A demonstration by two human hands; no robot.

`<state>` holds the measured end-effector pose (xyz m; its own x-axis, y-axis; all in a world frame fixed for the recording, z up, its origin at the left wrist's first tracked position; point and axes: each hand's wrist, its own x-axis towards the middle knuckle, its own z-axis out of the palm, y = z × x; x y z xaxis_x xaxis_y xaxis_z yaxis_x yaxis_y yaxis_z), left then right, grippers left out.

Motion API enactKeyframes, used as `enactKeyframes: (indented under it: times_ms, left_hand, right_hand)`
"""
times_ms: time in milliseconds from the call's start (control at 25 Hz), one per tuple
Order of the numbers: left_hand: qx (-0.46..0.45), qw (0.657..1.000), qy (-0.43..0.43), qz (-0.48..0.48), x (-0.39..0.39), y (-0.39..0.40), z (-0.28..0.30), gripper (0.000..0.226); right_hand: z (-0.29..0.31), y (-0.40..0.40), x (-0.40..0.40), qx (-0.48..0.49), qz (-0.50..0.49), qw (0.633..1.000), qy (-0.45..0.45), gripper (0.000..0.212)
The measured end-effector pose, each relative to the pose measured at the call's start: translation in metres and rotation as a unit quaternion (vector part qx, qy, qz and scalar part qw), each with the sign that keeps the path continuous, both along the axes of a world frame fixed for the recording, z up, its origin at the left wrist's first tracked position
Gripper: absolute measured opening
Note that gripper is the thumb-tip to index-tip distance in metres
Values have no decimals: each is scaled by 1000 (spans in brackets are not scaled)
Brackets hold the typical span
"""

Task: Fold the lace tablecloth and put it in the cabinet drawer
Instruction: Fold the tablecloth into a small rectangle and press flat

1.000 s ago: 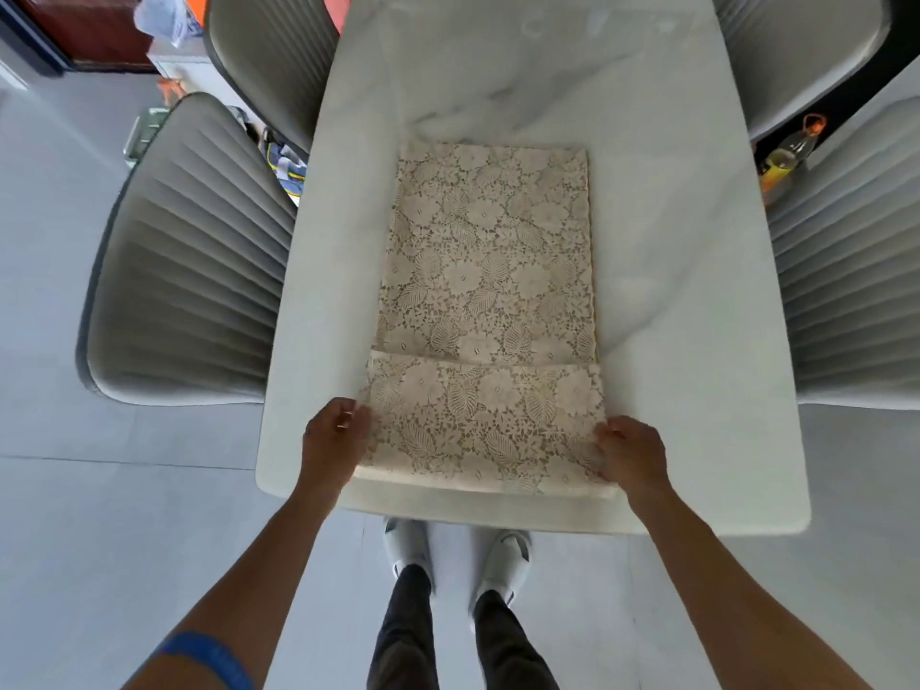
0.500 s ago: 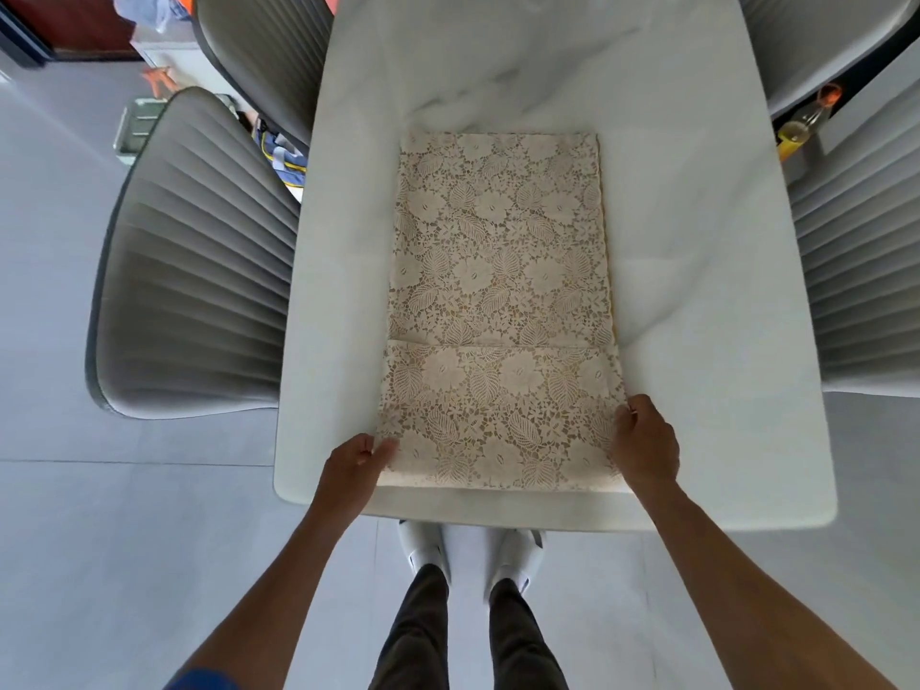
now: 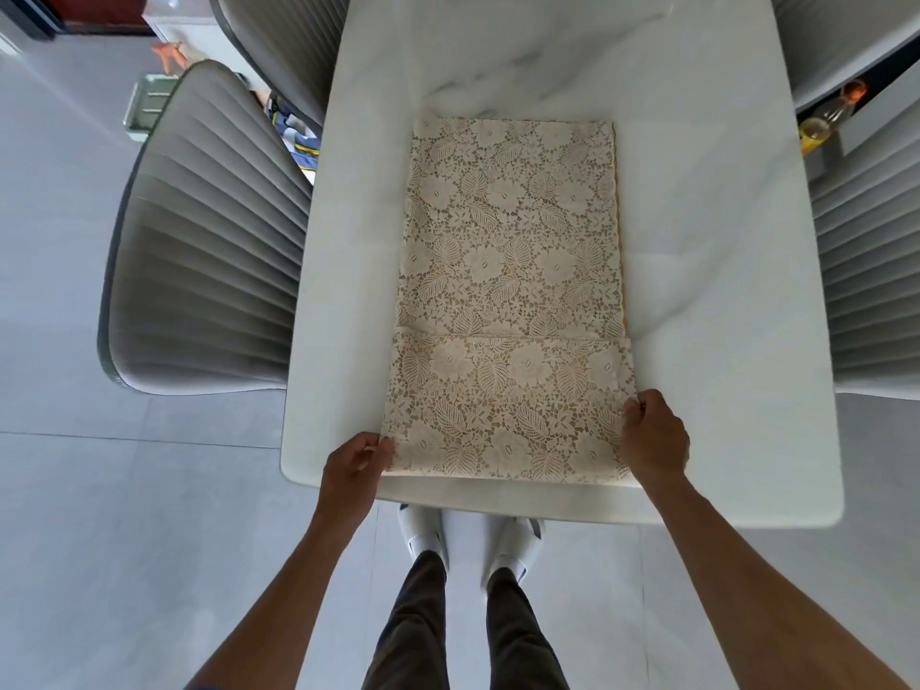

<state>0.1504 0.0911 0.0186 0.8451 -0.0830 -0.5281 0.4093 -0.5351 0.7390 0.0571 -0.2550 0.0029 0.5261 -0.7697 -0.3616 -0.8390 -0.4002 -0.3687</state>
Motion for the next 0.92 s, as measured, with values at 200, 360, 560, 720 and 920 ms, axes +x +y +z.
enactKeyframes:
  times_ms: [200,360,560,720,920]
  left_hand:
    - [120,993,-23,0,-11,1,-2,19]
    - [177,984,-13,20,-20,-1,-2,25]
    - [235,971,-28,-18,-16,-8,-9,32]
    - [275,957,-78,-56,-15,-14,-2,25]
    - [236,869,-329,-285,21,-83,-12,53]
  right_hand:
    - [0,2,1,5,3,1000,10,18]
    - [1,13,1,-2,7,1000,26,20]
    - [3,18,-9,-10,0,1000,-28,24]
    - [6,19,-12,-4,-3,999,-48,27]
    - [0,53,9,-158,190,966,-80,55]
